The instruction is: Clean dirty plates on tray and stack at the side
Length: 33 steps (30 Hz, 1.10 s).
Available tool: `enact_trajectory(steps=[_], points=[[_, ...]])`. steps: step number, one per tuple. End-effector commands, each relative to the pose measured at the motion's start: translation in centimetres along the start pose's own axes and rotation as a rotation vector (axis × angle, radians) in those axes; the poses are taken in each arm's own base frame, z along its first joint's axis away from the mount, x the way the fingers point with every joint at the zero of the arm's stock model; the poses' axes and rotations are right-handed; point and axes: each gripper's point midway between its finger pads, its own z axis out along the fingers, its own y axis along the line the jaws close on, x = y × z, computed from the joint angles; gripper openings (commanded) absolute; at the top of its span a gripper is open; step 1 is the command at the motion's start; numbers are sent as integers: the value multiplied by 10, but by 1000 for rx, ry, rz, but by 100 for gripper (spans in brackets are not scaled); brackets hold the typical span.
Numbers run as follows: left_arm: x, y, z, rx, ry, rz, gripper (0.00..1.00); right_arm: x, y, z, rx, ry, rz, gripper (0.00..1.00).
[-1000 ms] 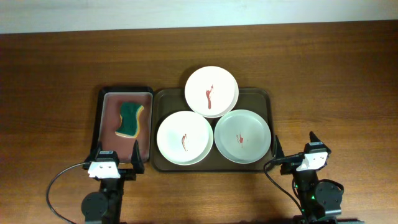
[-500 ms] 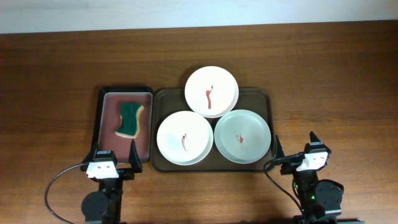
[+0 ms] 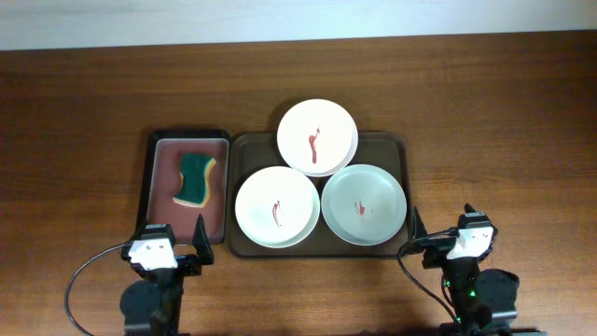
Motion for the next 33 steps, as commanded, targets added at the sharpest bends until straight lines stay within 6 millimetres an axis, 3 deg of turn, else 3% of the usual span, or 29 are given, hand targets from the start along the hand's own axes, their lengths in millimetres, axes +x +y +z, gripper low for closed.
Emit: enact_trajectory(steps=[1, 4, 7, 11, 13, 15, 17, 19, 21, 22, 26, 28, 31, 32, 33], points=[[-23, -4, -3, 5, 76, -10, 99, -19, -1, -13, 8, 48, 99, 99], [-34, -5, 8, -9, 273, -8, 99, -30, 5, -21, -6, 182, 144, 99], [-45, -13, 30, 14, 514, -15, 99, -42, 17, -13, -61, 389, 164, 99], [-29, -20, 39, 35, 784, -34, 99, -28, 31, 6, -109, 751, 218, 99], [-19, -32, 39, 97, 829, -64, 99, -18, 49, 14, -201, 858, 274, 99], [-31, -34, 53, 111, 761, -63, 99, -3, 74, 20, -334, 958, 362, 99], [-48, -35, 73, 120, 660, -56, 100, 11, 75, 25, -332, 1019, 381, 99], [-46, -35, 91, 121, 645, -55, 100, 18, 72, 27, -315, 1044, 380, 99], [-11, -28, 114, 80, 736, -49, 97, 19, 70, 27, -302, 1049, 374, 99], [17, -26, 127, 73, 809, -53, 92, 19, 71, 26, -305, 1049, 377, 99], [73, -21, 152, 55, 917, -55, 78, 19, 71, 26, -305, 1052, 378, 99], [97, -8, 158, -8, 965, -27, 75, 19, 71, 26, -305, 1051, 377, 99], [107, 4, 159, -73, 983, 6, 67, 19, 71, 26, -305, 1052, 377, 99], [107, 4, 157, -73, 989, 6, 52, 19, 71, 26, -305, 1052, 377, 99], [108, 4, 156, -73, 995, 6, 50, 19, 71, 26, -305, 1052, 377, 99]])
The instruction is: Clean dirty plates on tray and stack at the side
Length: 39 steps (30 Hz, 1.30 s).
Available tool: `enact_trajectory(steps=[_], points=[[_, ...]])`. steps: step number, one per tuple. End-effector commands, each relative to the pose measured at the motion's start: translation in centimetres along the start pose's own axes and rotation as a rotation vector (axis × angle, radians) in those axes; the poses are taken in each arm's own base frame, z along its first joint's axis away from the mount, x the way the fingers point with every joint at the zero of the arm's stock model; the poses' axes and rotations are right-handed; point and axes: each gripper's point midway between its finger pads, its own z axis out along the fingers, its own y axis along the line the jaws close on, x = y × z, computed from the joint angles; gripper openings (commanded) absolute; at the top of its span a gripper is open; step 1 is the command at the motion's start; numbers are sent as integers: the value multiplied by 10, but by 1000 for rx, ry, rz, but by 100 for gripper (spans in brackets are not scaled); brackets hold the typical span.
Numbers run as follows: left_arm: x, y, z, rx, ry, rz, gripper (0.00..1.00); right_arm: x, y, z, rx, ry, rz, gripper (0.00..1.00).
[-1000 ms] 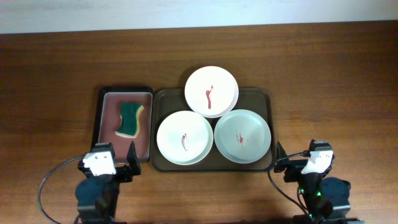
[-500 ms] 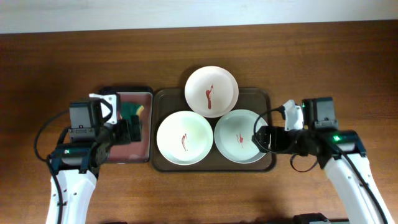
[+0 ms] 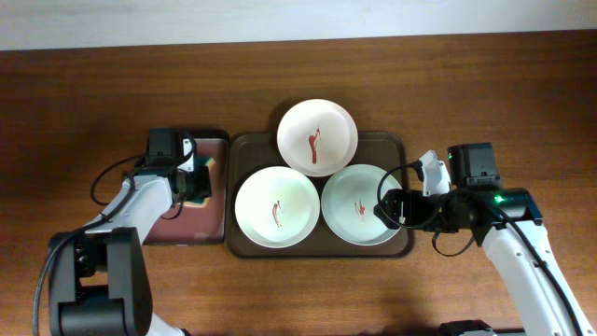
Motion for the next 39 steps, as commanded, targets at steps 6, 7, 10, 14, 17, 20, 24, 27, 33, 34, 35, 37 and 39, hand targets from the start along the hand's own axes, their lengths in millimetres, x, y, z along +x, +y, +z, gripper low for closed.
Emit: enact_trajectory(steps=[6, 7, 10, 14, 17, 20, 24, 27, 33, 34, 35, 37, 39], points=[[8, 3, -4, -24, 44, 1, 0, -4, 3, -4, -9, -11, -1, 99], [6, 3, -13, -22, 44, 0, 0, -4, 3, -4, -10, -11, -1, 99], [8, -9, -25, 47, 53, -1, 68, -2, 1, -1, -7, 4, 6, 99], [-1, -10, -23, 50, 15, 0, 72, 9, -12, 24, 11, 120, 63, 100], [-4, -10, -17, 53, -20, 2, 64, 19, -21, 46, 5, 225, 117, 85], [3, -10, -8, 50, 8, 0, 48, 21, -41, 58, 96, 257, 185, 79], [24, -8, 16, 44, 103, -3, 20, 14, -54, 72, 152, 242, 190, 57], [26, -11, 15, 62, 111, -4, 0, 14, -61, 84, 213, 246, 233, 50], [5, -15, -10, 82, 40, -1, 0, 14, -75, 89, 290, 236, 261, 47], [-3, -16, -22, 85, 5, 1, 0, 18, -77, 90, 297, 240, 282, 48], [-9, -17, -36, 88, -30, 2, 0, 23, -78, 91, 302, 249, 309, 49], [-9, -17, -45, 89, -38, 2, 0, 25, -74, 91, 281, 260, 315, 54], [-2, -16, -44, 86, -12, 1, 0, 29, -63, 87, 236, 301, 328, 61]])
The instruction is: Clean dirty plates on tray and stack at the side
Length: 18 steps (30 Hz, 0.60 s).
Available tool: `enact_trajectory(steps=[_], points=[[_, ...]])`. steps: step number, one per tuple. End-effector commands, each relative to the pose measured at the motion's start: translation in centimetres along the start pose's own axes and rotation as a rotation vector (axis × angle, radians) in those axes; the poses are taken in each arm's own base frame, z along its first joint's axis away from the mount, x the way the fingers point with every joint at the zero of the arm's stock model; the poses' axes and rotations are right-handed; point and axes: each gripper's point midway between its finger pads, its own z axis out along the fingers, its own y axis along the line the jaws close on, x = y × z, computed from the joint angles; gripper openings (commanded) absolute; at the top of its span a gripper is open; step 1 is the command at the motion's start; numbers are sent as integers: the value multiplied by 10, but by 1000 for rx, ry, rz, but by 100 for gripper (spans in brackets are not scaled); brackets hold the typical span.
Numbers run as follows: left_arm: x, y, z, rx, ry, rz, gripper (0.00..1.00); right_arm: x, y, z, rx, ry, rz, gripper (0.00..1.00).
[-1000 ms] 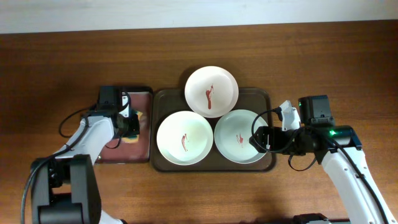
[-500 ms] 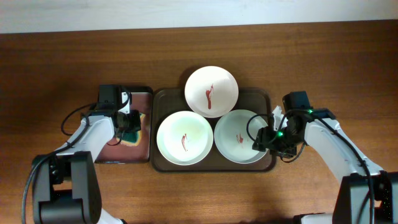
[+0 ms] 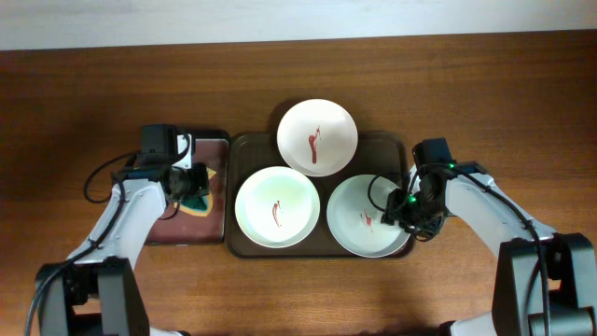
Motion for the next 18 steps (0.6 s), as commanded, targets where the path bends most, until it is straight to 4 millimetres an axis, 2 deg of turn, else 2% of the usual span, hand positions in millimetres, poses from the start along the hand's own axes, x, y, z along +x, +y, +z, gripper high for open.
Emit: enact_trajectory(steps=[1, 4, 6, 8, 10, 11, 18], points=[[2, -4, -5, 16, 5, 3, 0, 12, 3, -8, 1, 66, 11, 62], [2, -4, -5, 16, 5, 3, 0, 18, 7, -27, 18, 108, 11, 63], [2, -4, -5, 16, 5, 3, 0, 31, -6, -31, 84, 160, 29, 64], [2, -4, -5, 16, 5, 3, 0, 29, -20, -31, 165, 138, 29, 64], [2, -4, -5, 16, 5, 3, 0, 25, -21, -23, 158, 115, 37, 64], [2, -4, -5, 16, 5, 3, 0, 25, -20, -16, 139, 107, 38, 58], [2, -4, -5, 16, 5, 3, 0, 19, -21, 12, 82, 42, 50, 41]])
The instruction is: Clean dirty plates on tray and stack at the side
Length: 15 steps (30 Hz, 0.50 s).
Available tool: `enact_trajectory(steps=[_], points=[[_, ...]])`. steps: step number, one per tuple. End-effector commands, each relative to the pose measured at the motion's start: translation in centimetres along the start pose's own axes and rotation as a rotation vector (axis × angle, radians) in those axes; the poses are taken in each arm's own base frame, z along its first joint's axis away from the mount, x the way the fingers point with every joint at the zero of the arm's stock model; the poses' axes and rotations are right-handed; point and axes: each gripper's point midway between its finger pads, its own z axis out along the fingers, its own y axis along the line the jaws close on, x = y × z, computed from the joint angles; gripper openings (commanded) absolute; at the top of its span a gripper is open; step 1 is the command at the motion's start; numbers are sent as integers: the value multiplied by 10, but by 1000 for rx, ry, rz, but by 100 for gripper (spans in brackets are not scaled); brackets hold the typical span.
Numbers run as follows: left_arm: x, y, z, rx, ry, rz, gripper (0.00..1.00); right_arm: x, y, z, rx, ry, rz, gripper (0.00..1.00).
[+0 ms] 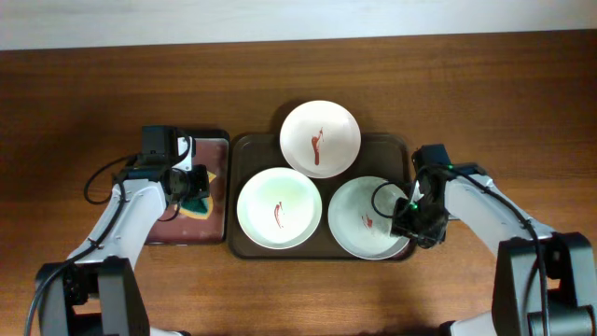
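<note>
Three stained plates sit on the brown tray (247, 154): a white one (320, 138) at the back, overhanging the far rim, a white one (278, 207) front left, and a pale green one (368, 217) front right. Each carries a red smear. My right gripper (409, 217) is shut on the right rim of the pale green plate. On the small tray (216, 154) to the left, my left gripper (189, 189) is shut on the green and yellow sponge (199, 206), which pokes out below the fingers.
The small dark red tray butts against the left side of the brown tray. Bare wooden table (485, 103) lies behind and to the right of the trays. Cables trail from both arms near the front edge.
My right gripper has moved slightly toward the front with the pale green plate's rim in it. The brown tray and its plates have shifted a little to the right. The left gripper stays on the sponge.
Both arms were parked at the front edge, with the sponge lying free in the small tray. Then the left gripper was over the sponge and the right was beside the green plate. Later each was shut on its object, and the plate sat nearer the front right corner.
</note>
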Motion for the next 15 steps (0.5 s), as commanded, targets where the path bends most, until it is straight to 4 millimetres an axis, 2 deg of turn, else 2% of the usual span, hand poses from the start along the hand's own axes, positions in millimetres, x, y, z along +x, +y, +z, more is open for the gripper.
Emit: enact_trajectory(steps=[1, 3, 7, 9, 10, 13, 14, 15], points=[[-3, -4, -5, 17, -16, 5, 0, -5, 3, 13, -38, -44, 4, 38], [-3, -4, -5, 17, -16, 5, 0, -14, 9, 12, -62, -82, -8, 34], [-3, -4, -5, 18, -16, 5, 0, -16, 10, 12, -69, -87, -10, 17], [-3, -5, -5, 22, -15, 5, 0, -20, 11, 12, -69, -105, -13, 17], [-3, -9, -5, 44, -14, 6, 0, -21, 11, 12, -71, -107, -14, 21], [1, -9, -6, 46, 4, 4, 0, -20, 12, 12, -74, -105, -14, 22], [0, -9, -7, 46, -2, 4, 0, -20, 12, 12, -74, -105, -14, 20], [-3, -10, -10, 47, -17, 5, 0, -20, 12, 12, -74, -105, -13, 12]])
